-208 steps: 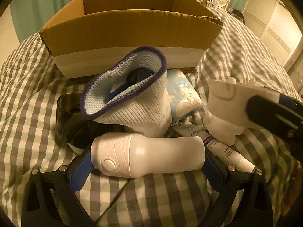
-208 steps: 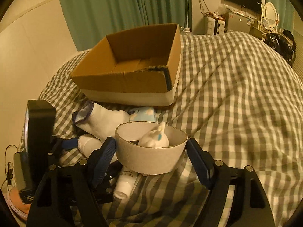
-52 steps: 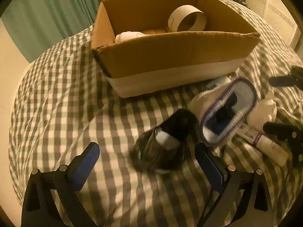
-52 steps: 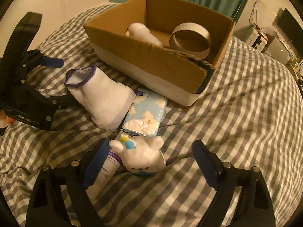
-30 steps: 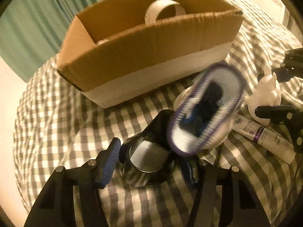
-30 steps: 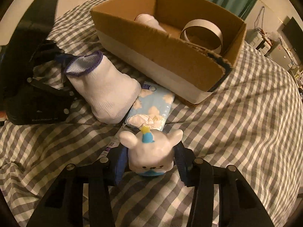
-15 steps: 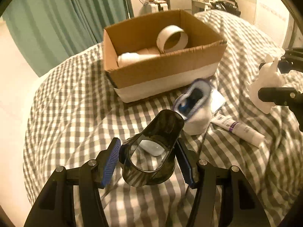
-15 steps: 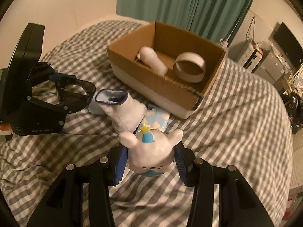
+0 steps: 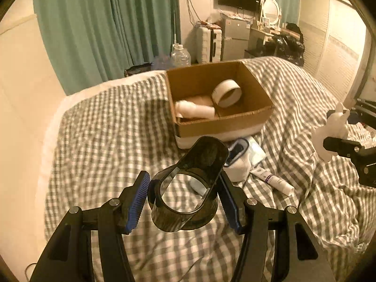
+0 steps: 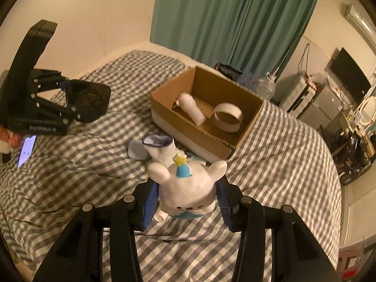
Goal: Organize objects
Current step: 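Lower the black cup and bunny figurine into the box and release both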
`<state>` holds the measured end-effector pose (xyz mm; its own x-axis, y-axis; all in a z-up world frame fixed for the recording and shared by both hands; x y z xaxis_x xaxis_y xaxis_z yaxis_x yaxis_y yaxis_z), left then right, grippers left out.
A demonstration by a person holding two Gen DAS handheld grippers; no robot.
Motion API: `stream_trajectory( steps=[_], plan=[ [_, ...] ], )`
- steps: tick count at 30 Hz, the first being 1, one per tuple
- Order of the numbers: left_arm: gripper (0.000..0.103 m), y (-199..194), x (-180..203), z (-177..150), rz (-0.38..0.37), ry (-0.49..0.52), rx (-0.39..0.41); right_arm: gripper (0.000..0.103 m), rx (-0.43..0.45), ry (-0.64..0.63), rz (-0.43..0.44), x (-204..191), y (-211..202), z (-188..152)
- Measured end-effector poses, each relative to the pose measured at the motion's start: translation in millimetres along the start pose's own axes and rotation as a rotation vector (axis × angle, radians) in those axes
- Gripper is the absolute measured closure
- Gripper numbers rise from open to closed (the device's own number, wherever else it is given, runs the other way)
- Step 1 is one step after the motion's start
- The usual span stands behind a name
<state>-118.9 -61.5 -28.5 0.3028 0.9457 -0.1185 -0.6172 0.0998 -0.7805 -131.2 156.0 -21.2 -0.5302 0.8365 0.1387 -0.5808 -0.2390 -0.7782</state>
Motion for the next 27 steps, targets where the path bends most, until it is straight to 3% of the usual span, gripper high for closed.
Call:
stream_trajectory(
  steps=[7, 14, 23, 27],
  plan=[
    [0.043, -38, -29, 23, -0.004, -0.015, 0.015, 0.058, 0.062, -0.014, 0.018, -4, -18, 25],
    [0.043, -51, -37, 55, 0.011, 0.023, 0.045, 0.058, 0.090, -0.010, 0.024, -1, -20, 57],
    [0.043, -26, -38, 97, 0.002, 0.038, 0.062, 0.058, 0.104, 0.000, 0.008, 18, -4, 113],
    [0.043, 3, -34, 109, -0.055, 0.050, 0.048, 0.058, 0.096, 0.034, 0.026, 31, 16, 130]
  ],
)
Point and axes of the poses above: each gripper's, at about its wrist camera, not at the fingertips, and y roughly the way its jaws point, x to its right, z to its top, the point moved 1 cm from there along y, roughly the way its jaws point, and after that the axes turned 6 degrees about y, right-handed, at the moved point
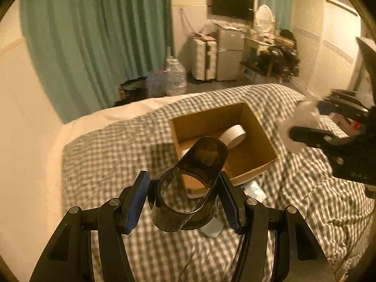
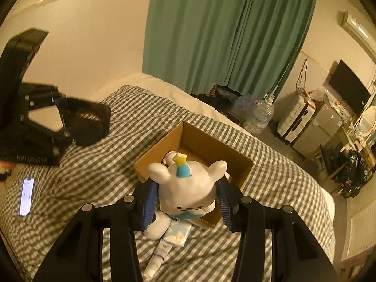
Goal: Organize objects
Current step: 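Lower the black cup and bunny figurine into the box and release both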
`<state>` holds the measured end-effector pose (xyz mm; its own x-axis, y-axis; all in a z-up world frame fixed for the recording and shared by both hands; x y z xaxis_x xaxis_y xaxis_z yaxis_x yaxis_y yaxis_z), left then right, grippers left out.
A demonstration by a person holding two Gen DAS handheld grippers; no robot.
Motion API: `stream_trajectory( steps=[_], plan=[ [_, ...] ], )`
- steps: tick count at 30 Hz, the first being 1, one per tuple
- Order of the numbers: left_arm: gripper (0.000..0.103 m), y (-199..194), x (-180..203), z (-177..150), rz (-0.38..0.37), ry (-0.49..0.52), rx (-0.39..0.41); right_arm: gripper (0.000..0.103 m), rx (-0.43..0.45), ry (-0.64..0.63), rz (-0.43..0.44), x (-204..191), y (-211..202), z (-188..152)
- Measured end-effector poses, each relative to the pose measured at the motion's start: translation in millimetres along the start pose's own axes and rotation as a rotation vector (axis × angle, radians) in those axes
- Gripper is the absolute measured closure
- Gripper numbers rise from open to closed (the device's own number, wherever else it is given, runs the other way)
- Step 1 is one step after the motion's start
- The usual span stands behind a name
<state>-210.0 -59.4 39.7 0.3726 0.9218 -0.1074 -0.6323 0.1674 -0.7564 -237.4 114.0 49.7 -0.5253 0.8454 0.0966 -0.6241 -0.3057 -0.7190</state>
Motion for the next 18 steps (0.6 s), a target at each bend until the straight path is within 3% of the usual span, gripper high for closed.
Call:
stream_trajectory(
  steps=[18],
  plan=[
    [0.043, 150, 30, 14, -0.147, 0.046, -0.110, 0.058, -0.124, 0.130, 0.102, 49, 137, -22]
  ],
)
Point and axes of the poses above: each gripper's, at about its wrist camera, not at the fingertips, and y roughly the way its jaws point, x to its right, z to its top, the point moved 1 cm from there along y, roughly the way its jaws point, and after that the axes turned 6 degrees about y, right-handed, at the moved point
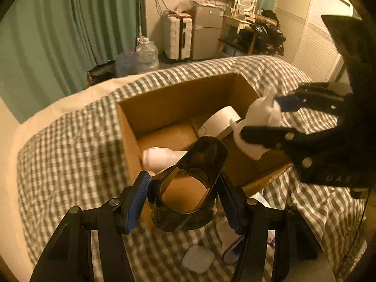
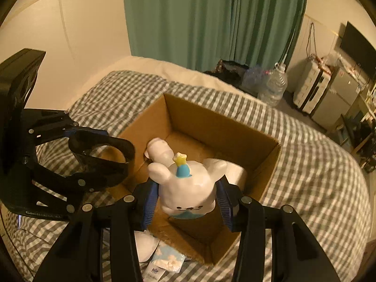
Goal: Organize objects
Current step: 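Lower the black cup and bunny figurine into the box and release both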
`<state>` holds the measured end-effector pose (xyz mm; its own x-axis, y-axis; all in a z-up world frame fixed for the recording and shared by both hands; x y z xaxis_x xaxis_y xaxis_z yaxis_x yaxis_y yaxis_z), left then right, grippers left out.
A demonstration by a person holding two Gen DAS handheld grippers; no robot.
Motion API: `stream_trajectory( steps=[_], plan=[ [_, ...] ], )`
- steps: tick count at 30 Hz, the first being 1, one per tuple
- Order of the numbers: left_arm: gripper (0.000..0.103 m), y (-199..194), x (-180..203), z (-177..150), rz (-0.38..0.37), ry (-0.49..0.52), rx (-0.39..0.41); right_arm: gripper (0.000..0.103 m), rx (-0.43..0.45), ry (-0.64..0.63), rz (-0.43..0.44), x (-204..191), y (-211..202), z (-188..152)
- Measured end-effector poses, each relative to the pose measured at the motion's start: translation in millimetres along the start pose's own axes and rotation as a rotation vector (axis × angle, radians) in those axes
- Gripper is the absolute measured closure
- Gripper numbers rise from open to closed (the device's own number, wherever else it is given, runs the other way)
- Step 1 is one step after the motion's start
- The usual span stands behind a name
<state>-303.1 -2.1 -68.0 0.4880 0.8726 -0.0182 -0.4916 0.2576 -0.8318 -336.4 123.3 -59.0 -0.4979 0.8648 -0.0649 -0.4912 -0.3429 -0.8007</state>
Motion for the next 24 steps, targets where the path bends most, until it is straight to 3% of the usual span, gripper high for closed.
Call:
stream_trajectory(
  steps=[10, 12, 14, 16, 24],
  plan=[
    [0.043, 45, 7, -7, -0.025, 0.030, -0.060, 0.057, -0.030, 0.048, -0.005, 23, 28, -19],
    [0.041, 44, 8, -8, -0.041, 0.026, -0.066, 0.052, -0.020, 0.062, -0.002, 25, 24, -21],
    [0.033, 37, 10, -8, -0.055, 0.022, -0.072, 0.030, 0.006, 0.078, 0.000, 28, 12, -17],
    [0.008, 26, 11, -8, -0.043, 0.011, -0.054, 0.024, 0.049, 0.100, -0.004, 29, -3, -17],
    [0.004, -41, 12, -8, 0.014, -0.015, 0.038, 0.020, 0.109, 0.116, -0.063, 27, -70, -15]
  ],
)
Point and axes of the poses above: each gripper's, at about its wrist camera, not at the fingertips, and y roughly the way its jaws point, x to its right, z to its top, the point moved 1 cm from there along y, roughly the way its jaws point, and after that the axes turned 6 degrees about y, right-handed, at the moved point
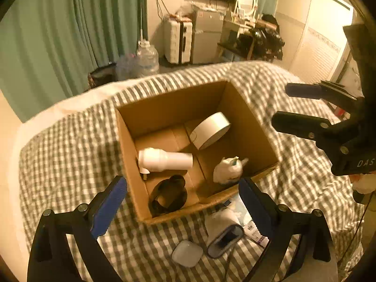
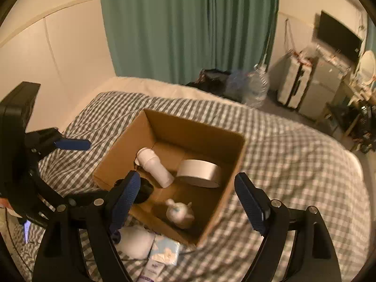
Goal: Organize objects
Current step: 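Lower the black cup and bunny figurine into the box and release both, then move both tools back toward the sock and cream tube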
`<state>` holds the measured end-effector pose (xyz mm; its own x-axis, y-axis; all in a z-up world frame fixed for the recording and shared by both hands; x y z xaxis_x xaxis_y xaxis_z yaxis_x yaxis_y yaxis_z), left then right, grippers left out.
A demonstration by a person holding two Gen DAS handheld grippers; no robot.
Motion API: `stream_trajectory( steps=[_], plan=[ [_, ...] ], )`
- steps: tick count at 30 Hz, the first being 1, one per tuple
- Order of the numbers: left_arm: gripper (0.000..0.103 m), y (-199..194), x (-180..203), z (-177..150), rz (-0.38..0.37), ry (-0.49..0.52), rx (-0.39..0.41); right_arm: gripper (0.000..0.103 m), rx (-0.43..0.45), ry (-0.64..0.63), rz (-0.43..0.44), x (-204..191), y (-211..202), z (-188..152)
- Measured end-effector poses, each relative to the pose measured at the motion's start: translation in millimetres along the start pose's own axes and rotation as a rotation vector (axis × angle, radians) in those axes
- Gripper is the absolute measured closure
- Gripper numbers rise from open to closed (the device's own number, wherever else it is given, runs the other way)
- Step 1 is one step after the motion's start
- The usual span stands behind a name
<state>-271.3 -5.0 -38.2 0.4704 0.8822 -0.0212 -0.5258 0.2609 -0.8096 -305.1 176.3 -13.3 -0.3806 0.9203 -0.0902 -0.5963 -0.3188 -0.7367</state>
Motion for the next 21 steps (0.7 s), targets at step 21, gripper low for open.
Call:
stream_trajectory(
  steps=[21],
  plan=[
    [0.001, -96, 44, -65, 0.174, 0.042, 0.077, 0.020, 0.102, -0.121, -0.072, -58, -113, -49]
  ],
)
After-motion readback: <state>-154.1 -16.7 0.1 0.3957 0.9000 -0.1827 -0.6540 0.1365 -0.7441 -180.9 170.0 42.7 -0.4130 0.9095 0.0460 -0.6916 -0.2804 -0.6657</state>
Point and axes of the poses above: each gripper's, at about its wrist camera, not at the fingertips, and y roughly the way its jaws point, x to its right, z to its top, the point moved 1 cm from there along y, roughly the way its jaws point, and after that the axes turned 6 degrees about y, right-handed, at the moved point
